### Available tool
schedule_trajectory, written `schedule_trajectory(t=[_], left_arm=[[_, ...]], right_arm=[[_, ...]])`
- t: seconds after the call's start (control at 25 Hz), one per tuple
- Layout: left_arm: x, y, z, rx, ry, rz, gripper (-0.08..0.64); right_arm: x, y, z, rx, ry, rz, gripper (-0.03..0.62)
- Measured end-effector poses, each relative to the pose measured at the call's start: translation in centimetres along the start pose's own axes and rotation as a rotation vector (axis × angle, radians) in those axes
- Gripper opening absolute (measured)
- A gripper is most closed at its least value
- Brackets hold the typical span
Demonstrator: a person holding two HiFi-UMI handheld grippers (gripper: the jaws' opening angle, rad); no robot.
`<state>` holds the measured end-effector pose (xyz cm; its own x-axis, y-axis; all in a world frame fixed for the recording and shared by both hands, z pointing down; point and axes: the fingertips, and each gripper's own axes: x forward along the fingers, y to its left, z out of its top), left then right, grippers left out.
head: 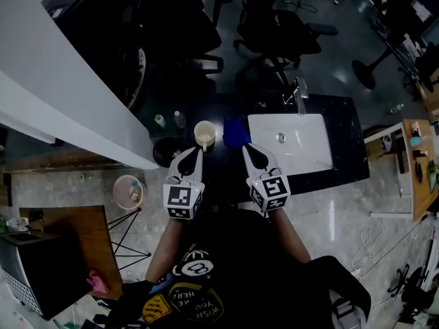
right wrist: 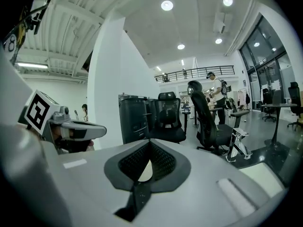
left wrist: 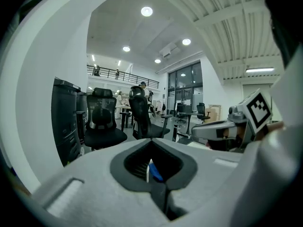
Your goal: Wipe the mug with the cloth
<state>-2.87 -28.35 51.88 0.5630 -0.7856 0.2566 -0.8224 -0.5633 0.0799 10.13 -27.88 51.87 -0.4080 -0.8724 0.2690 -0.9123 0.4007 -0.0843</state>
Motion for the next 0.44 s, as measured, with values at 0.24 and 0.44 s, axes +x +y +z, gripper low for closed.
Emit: schedule_trajectory(t=[0.24,0.44], left_arm=[[0.06,0.02,0.17,-0.010,0.000,0.008,0.003],[0.07,0.31,0.57,-0.013,-0.010,0.015,0.003]], right_arm=[[-0.33,-0.59,-0.37,0.022,-0.003,-0.003,0.002],[-0.42,-0.80,-0.53,0.028,-0.005,-0.004,0.002]])
